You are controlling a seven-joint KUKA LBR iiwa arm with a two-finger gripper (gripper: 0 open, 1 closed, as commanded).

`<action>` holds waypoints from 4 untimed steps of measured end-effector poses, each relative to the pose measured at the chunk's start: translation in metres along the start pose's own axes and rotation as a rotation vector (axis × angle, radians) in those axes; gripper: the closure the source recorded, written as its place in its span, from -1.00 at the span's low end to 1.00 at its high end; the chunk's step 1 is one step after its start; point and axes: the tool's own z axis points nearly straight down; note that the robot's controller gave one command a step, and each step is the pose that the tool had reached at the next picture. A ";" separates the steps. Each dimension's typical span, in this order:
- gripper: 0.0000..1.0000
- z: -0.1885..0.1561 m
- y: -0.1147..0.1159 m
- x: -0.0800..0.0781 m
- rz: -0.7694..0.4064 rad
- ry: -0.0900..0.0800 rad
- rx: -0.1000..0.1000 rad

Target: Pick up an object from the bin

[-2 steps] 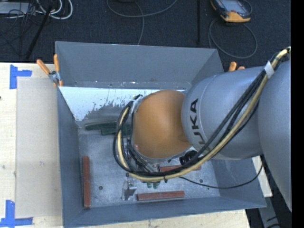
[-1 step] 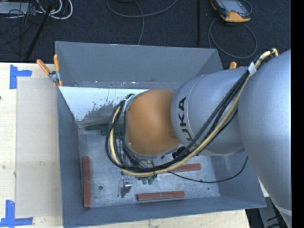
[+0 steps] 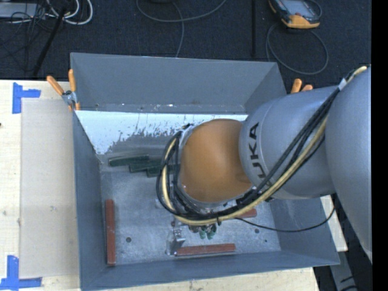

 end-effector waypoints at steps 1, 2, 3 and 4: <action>-1.00 0.002 -0.058 -0.014 -0.107 0.000 0.002; 1.00 0.054 -0.068 0.004 -0.298 -0.009 0.004; -1.00 0.053 -0.066 -0.002 -0.296 -0.035 0.000; -1.00 0.053 -0.066 -0.002 -0.296 -0.033 0.001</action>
Offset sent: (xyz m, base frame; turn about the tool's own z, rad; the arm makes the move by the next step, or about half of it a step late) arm -0.0019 -0.0671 -0.0567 -0.3025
